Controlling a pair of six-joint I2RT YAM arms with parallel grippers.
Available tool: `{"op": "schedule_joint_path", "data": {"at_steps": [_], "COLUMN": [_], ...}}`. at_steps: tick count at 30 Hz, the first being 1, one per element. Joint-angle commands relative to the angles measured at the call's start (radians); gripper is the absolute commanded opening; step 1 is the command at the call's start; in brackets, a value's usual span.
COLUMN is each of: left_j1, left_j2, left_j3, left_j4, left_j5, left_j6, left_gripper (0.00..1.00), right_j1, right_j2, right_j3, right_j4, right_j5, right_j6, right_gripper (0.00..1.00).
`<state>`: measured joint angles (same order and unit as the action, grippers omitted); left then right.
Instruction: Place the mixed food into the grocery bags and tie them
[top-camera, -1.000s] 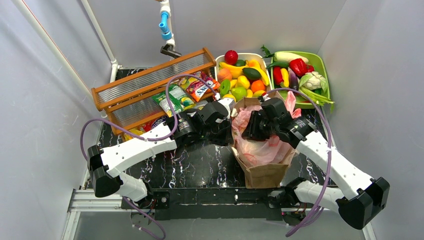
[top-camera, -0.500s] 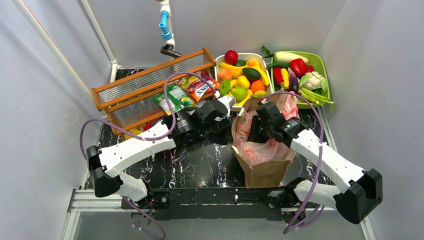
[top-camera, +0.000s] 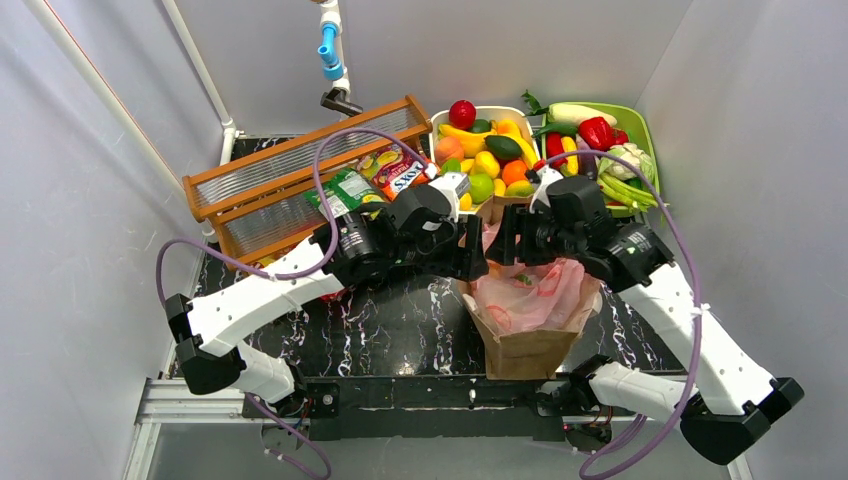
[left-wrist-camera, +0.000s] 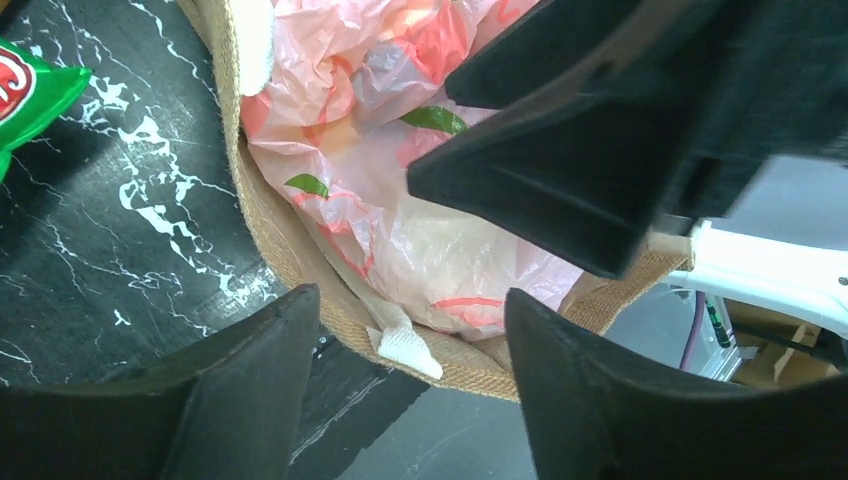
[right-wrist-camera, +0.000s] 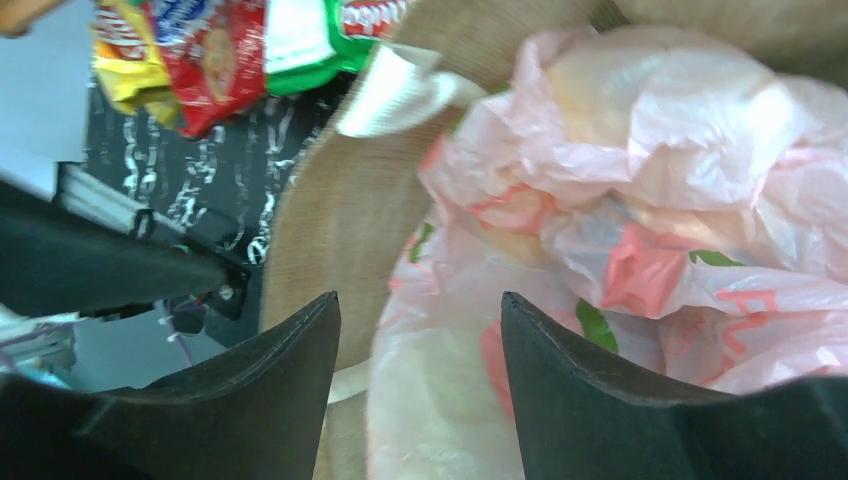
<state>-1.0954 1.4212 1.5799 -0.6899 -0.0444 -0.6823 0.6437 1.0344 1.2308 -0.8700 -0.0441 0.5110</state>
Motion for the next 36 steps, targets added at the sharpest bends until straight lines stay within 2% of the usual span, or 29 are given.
{"op": "schedule_joint_path", "data": {"at_steps": [1, 3, 6, 13, 19, 22, 26, 29, 36], "left_j1": [-0.001, 0.0, 0.0, 0.008, 0.022, 0.038, 0.06, 0.065, 0.069], "left_j2": [-0.016, -0.009, 0.003, 0.011, -0.056, -0.112, -0.201, -0.276, -0.489], "left_j3": [0.071, 0.107, 0.183, 0.331, 0.339, 0.297, 0.195, 0.091, -0.206], "left_j4": [-0.046, -0.067, -0.107, -0.223, -0.275, -0.283, -0.285, -0.288, -0.283], "left_j5": [-0.038, -0.045, -0.054, -0.129, -0.25, -0.316, -0.384, -0.445, -0.542], "left_j6": [0.031, 0.045, 0.065, 0.13, 0.216, 0.24, 0.241, 0.221, 0.119], "left_gripper": [0.72, 0.88, 0.98, 0.98, 0.98, 0.98, 0.98, 0.98, 0.98], "right_j1": [0.004, 0.004, 0.004, 0.003, 0.004, 0.004, 0.004, 0.004, 0.004], "right_j2": [-0.01, -0.012, -0.027, -0.05, -0.08, -0.13, -0.247, -0.336, -0.472], "right_j3": [0.127, 0.164, 0.202, 0.277, 0.31, 0.289, 0.186, 0.103, 0.0], "right_j4": [-0.04, -0.043, -0.029, -0.011, -0.007, 0.017, 0.103, 0.145, 0.097], "right_j5": [-0.084, -0.096, -0.127, -0.123, -0.04, -0.01, 0.036, 0.094, 0.132], "right_j6": [-0.054, -0.056, -0.062, -0.088, -0.118, -0.145, -0.151, -0.124, -0.105], "right_gripper": [0.68, 0.68, 0.68, 0.68, 0.68, 0.69, 0.87, 0.93, 0.95]}}
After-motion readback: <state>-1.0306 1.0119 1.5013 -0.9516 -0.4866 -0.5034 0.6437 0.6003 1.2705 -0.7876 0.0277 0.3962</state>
